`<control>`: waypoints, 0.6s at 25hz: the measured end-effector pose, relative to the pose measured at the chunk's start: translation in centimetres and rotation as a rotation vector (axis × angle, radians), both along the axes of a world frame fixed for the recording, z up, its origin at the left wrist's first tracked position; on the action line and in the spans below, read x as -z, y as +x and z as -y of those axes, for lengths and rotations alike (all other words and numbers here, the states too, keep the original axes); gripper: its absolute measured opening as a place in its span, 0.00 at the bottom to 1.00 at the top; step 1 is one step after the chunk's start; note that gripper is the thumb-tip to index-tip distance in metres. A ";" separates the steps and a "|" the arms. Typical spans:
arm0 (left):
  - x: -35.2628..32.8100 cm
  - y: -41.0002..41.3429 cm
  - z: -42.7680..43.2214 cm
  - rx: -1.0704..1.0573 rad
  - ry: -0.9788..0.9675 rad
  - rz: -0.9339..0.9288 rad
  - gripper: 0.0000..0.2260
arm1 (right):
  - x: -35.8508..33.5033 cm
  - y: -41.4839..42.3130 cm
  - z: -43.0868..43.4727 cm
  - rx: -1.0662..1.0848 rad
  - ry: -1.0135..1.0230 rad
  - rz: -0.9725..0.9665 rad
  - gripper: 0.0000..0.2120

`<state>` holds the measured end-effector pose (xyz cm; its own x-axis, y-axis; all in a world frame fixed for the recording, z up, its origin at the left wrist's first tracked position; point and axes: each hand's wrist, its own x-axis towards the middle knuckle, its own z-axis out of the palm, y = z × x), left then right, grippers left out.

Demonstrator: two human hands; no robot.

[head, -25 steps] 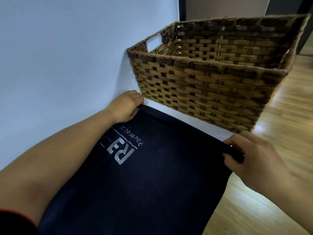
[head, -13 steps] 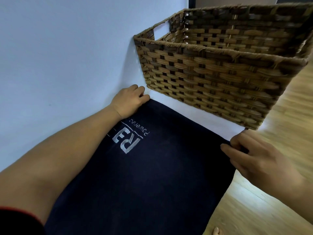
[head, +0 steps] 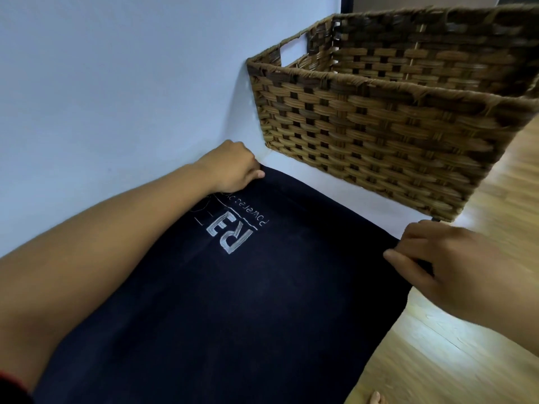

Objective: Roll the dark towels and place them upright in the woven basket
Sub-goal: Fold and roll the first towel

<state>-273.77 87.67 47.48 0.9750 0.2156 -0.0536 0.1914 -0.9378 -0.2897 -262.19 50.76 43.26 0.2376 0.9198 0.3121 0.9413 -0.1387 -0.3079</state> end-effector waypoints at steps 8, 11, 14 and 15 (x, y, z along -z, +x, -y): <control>-1.2 4.4 1.4 -0.033 0.032 -0.146 0.26 | -1.3 -0.5 -1.4 0.437 -0.107 -0.456 0.12; -0.9 4.5 1.4 0.024 -0.196 -0.231 0.25 | -1.5 -0.9 -1.4 0.486 -0.193 -0.479 0.17; -0.5 4.3 1.1 0.094 -0.215 -0.287 0.21 | -1.4 -1.1 -1.7 0.481 -0.269 -0.439 0.16; -0.2 4.1 0.7 0.123 -0.195 -0.287 0.19 | -1.4 -1.2 -1.9 0.467 -0.286 -0.436 0.15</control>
